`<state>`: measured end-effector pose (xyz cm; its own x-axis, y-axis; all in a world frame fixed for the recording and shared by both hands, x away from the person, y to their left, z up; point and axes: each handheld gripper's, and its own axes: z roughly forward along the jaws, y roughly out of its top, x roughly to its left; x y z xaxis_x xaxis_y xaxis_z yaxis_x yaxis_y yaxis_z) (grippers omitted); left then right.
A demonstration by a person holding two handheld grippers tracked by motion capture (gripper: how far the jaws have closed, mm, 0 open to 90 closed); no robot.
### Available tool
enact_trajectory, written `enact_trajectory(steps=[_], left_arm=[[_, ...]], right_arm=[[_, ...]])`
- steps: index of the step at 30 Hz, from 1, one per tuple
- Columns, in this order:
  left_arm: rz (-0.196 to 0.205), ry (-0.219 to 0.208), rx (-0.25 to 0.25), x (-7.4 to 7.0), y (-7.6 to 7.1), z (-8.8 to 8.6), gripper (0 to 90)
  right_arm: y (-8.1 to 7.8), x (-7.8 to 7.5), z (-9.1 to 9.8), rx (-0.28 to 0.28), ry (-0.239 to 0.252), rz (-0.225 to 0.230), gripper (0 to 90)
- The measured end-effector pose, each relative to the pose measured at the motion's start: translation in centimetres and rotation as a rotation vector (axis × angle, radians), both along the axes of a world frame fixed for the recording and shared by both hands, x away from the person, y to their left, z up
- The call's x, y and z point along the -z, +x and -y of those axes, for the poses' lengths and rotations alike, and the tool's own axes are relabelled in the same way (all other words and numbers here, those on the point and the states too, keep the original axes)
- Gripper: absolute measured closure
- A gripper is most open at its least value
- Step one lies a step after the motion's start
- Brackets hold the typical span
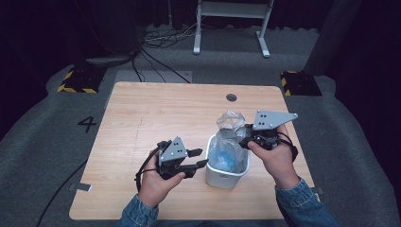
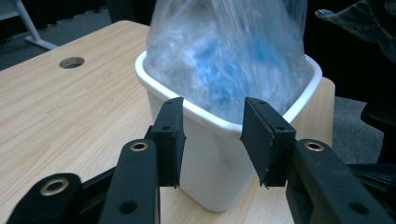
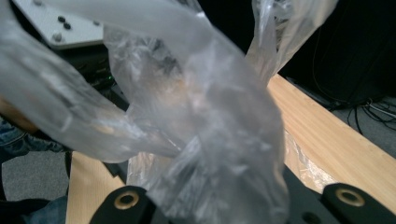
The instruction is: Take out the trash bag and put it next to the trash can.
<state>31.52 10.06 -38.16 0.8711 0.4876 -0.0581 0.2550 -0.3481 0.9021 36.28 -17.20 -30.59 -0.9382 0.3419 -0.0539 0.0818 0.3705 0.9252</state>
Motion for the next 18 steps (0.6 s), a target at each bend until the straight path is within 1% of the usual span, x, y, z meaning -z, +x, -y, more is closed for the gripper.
enact_trajectory(steps=[2,4,7,10,13,15,16,18], left_arm=[[-0.003,0.003,0.004,0.0,-0.1,0.0,58.1],[0.006,0.012,-0.002,0.0,-0.2,0.0,56.7],[0.022,0.018,-0.033,-0.1,-0.3,-0.5,50.5],[0.033,0.035,-0.07,-0.3,-0.3,-1.3,45.1],[0.033,0.037,-0.095,-0.1,-0.4,-2.0,42.7],[0.03,0.05,-0.118,0.1,-0.4,-2.5,39.4],[0.036,0.063,-0.132,0.2,-0.4,-2.8,37.9],[0.035,0.081,-0.159,0.4,-0.4,-3.4,35.3]], right_arm=[[-0.1,-0.3,0.1,0.001,0.004,0.007,89.2],[-0.1,-0.7,0.2,0.004,0.008,0.016,89.2],[-0.3,-1.4,0.5,0.009,0.008,0.031,89.2],[-0.5,-2.4,0.8,0.017,0.002,0.057,89.2],[-0.7,-3.5,1.2,0.024,0.001,0.081,89.2],[-0.9,-4.2,1.4,0.029,0.005,0.095,89.2],[-0.9,-4.5,1.5,0.03,0.007,0.101,89.1],[-1.0,-5.1,1.8,0.033,0.006,0.113,89.1]])
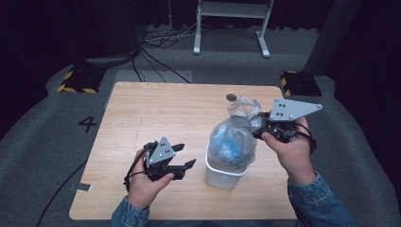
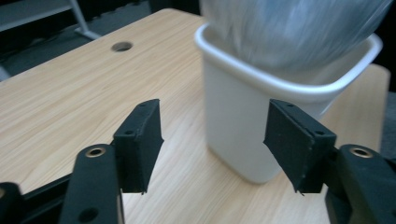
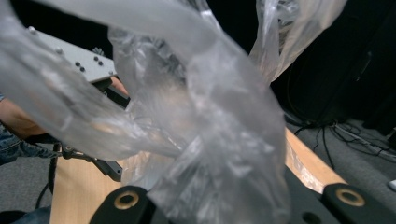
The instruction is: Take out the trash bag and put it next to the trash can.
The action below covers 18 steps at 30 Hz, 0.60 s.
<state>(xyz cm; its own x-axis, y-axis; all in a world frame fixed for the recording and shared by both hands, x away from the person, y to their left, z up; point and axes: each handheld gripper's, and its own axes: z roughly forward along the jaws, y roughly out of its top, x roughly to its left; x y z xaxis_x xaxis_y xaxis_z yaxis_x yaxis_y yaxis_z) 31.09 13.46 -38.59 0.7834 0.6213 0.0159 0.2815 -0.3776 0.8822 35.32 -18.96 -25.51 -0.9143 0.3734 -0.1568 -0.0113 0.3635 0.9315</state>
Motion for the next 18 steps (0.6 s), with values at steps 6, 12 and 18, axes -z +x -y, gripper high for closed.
enact_trajectory(steps=[6,12,18], left_arm=[[-0.008,0.073,-0.06,0.6,-0.3,-1.9,31.3],[-0.01,0.086,-0.104,1.2,-0.7,-3.6,29.5],[-0.006,0.099,-0.135,1.8,-0.8,-4.5,27.4]], right_arm=[[0.2,-1.6,0.8,0.016,0.008,0.032,89.1],[0.5,-3.0,2.1,0.05,0.015,0.062,89.1],[1.2,-3.5,3.7,0.105,0.005,0.071,89.2]])
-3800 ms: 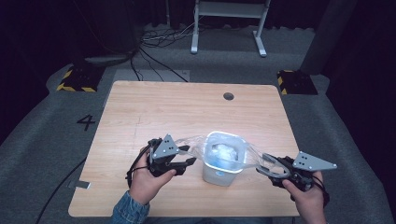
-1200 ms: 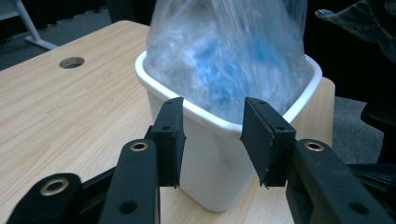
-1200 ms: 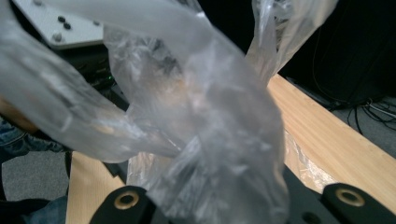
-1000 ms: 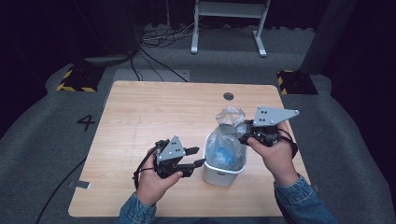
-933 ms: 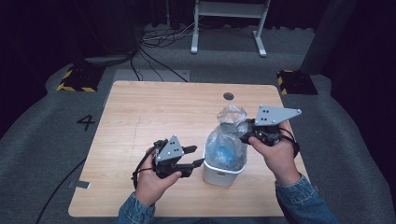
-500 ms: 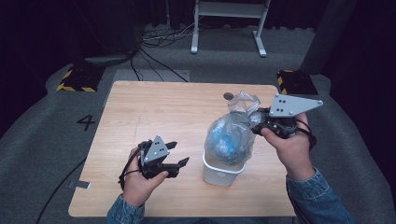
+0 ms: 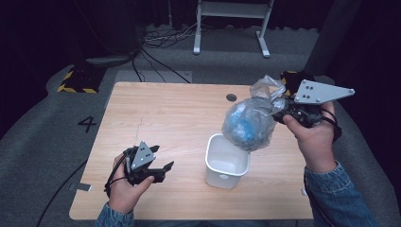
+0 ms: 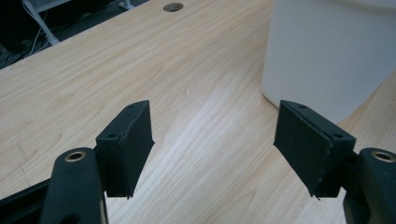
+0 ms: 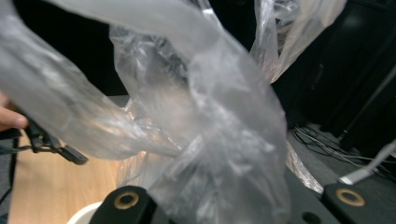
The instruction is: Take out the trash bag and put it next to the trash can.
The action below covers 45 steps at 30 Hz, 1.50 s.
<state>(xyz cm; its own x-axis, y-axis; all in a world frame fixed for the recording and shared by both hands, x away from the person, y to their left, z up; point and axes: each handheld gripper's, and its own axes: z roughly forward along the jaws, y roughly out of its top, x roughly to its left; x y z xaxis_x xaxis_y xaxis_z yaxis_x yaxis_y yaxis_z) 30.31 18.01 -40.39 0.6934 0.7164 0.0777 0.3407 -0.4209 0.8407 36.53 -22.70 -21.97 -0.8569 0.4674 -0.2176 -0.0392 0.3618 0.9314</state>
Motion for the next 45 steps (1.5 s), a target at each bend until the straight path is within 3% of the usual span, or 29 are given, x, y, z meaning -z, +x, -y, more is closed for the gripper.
enact_trajectory(steps=[7,17,29,36,40,45], left_arm=[[0.009,0.031,-0.013,0.1,-0.2,-0.6,26.3],[0.002,0.018,-0.021,0.5,-0.2,-1.1,25.7],[-0.005,0.025,-0.014,0.8,0.0,-0.8,25.5],[-0.019,0.024,-0.012,1.2,0.3,-0.7,25.5],[-0.019,0.021,-0.01,1.1,0.4,-0.6,25.5],[-0.025,0.022,-0.008,1.3,0.5,-0.6,25.5]], right_arm=[[2.3,1.3,2.2,0.087,0.006,-0.05,89.1],[6.6,5.6,4.8,0.19,-0.001,-0.155,89.0],[8.6,12.1,4.7,0.196,-0.045,-0.253,88.7],[8.8,14.4,4.3,0.192,-0.056,-0.295,87.1],[8.7,14.8,4.6,0.204,-0.052,-0.3,82.5],[8.2,14.7,5.3,0.237,-0.026,-0.305,58.6]])
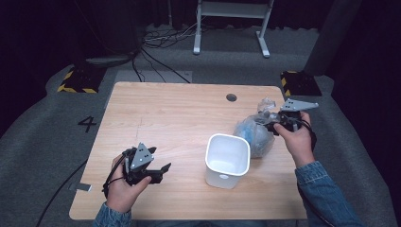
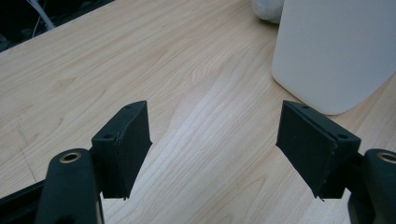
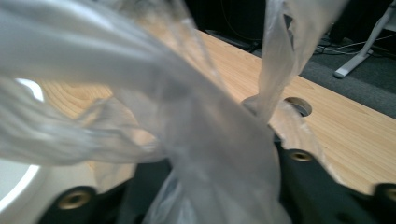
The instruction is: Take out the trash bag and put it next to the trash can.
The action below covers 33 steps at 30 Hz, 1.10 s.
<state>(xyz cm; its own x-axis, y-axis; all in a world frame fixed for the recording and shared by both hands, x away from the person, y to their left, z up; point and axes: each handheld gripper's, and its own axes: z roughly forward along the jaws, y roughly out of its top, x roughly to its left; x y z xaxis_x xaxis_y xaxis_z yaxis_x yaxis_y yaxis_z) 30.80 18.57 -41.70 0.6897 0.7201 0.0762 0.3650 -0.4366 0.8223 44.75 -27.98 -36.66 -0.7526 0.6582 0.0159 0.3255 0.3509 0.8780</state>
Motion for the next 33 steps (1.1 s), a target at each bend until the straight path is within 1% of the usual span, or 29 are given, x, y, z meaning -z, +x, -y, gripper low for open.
enact_trajectory(steps=[2,5,9,12,14,17,21,29,31,33], left_arm=[[-0.002,0.004,0.0,0.1,0.1,0.0,25.5],[-0.005,0.001,0.001,0.1,0.1,0.1,25.5],[-0.004,0.004,0.002,0.1,0.0,0.1,25.5],[-0.001,0.0,-0.004,0.0,-0.1,0.0,25.5],[0.001,-0.001,-0.007,0.0,-0.2,-0.2,25.6],[0.004,0.0,-0.017,-0.2,-0.3,-0.5,25.5],[0.008,0.001,-0.031,-0.2,-0.7,-0.9,25.5],[0.004,-0.005,-0.058,-0.2,-1.4,-2.0,25.5],[0.0,0.006,-0.064,0.0,-1.4,-2.2,25.4],[-0.002,0.001,-0.069,0.0,-1.6,-2.4,25.4]], right_arm=[[-0.4,-0.3,0.4,0.015,-0.001,0.012,49.0],[-1.0,-0.9,1.0,0.039,0.012,0.022,39.9],[-2.1,-1.9,2.0,0.057,0.028,0.042,32.0],[-3.1,-2.7,2.6,0.059,0.026,0.059,29.4],[-3.8,-3.0,3.0,0.06,0.019,0.058,28.4],[-4.8,-3.1,3.7,0.059,-0.009,0.057,28.0],[-5.9,-3.0,4.7,0.067,-0.022,0.054,27.4],[-8.0,-2.7,6.1,0.076,-0.008,0.057,24.4],[-8.5,-2.6,6.5,0.081,0.0,0.058,23.2],[-9.1,-2.4,6.8,0.088,0.014,0.063,22.4]])
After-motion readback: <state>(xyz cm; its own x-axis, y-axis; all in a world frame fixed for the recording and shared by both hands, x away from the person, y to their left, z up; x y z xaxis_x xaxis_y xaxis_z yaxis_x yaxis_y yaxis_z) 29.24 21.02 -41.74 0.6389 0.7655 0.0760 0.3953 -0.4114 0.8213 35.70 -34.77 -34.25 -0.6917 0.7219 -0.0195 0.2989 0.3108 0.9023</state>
